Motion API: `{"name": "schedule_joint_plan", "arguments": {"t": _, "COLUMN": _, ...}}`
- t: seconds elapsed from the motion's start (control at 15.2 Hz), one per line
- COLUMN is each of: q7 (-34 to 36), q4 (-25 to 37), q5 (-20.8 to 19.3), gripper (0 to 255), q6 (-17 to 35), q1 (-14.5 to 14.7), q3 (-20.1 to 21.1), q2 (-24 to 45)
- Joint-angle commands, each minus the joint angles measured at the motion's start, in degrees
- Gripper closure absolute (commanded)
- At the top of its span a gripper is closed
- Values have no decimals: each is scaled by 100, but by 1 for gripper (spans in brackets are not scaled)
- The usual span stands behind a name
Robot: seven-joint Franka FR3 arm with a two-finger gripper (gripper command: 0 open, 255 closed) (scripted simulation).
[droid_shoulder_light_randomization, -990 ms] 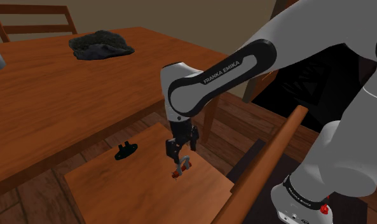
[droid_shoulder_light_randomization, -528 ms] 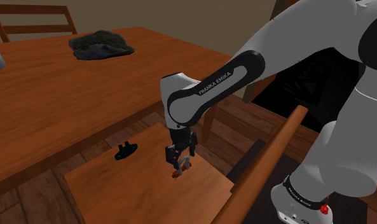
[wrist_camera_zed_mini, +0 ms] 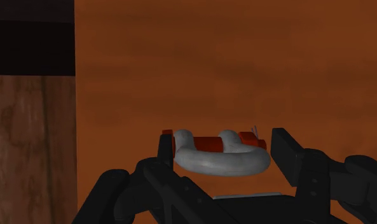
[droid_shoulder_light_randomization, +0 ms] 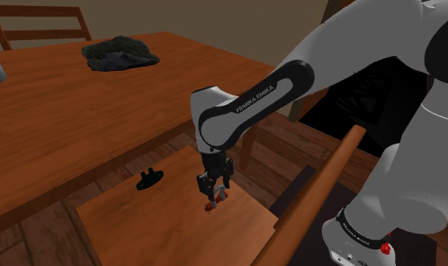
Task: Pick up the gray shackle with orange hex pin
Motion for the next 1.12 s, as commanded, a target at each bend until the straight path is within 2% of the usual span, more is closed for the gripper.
{"name": "schedule_joint_plan", "arguments": {"t": 0.0, "q7": -2, "q4": -7, "q5": 0, "gripper": 255, "q6": 1, "q1": 1, "q3": 1, "q2": 9}}
{"name": "schedule_joint_plan", "arguments": {"t": 1.06, "q7": 97, "q4": 371, "q5": 91, "gripper": 255, "q6": -1111, "q1": -52, "q3": -11, "q2": -746}}
